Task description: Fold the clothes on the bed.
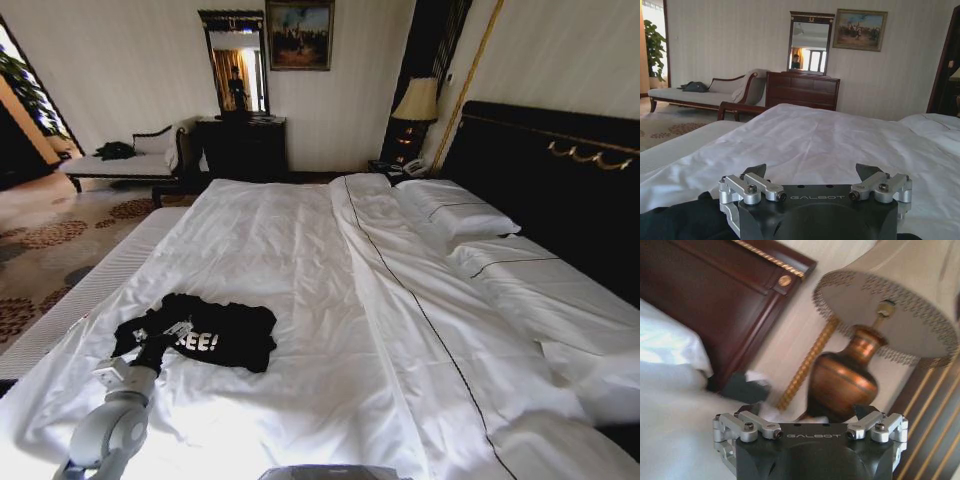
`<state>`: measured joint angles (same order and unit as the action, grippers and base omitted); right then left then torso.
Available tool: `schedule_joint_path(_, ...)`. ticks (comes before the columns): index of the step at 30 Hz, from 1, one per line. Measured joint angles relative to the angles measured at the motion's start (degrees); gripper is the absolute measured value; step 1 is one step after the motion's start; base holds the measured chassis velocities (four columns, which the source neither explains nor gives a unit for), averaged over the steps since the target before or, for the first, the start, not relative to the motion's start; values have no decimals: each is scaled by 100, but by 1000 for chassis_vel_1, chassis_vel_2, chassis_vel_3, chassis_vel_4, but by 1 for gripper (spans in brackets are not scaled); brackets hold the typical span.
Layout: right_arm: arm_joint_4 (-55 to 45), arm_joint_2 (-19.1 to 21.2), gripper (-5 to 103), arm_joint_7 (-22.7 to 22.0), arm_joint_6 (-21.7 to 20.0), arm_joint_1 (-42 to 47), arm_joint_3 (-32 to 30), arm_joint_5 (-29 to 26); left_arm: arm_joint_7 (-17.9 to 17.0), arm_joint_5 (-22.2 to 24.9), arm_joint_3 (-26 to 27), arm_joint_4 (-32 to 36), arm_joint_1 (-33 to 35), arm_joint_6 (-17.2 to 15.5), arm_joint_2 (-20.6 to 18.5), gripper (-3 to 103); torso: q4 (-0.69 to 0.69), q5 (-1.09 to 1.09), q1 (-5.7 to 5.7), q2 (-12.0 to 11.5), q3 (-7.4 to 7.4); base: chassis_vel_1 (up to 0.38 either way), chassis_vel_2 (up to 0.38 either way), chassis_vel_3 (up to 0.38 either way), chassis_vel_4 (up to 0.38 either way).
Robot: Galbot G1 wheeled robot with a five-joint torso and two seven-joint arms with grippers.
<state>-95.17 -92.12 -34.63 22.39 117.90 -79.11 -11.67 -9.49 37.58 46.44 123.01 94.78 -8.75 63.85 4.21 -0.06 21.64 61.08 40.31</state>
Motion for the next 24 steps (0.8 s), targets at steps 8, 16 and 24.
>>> schedule_joint_path(8, 51, -1, 100, 28, 42, 19, -111, -172, -10, 19, 10, 42, -9, -8, -32, 100, -1, 7, 0, 0, 0, 0, 0, 0, 0)
schedule_joint_path(16, -336, -1, 100, 1115, 1011, -118, -70, -437, 3, 28, 52, 111, 88, 2, -6, 100, -1, 7, 0, 0, 0, 0, 0, 0, 0)
schedule_joint_path(24, -1012, 86, 100, 2399, 996, -191, 188, -803, 67, 15, 181, 224, 212, 24, 9, 100, 1, 6, 0, 0, 0, 0, 0, 0, 0)
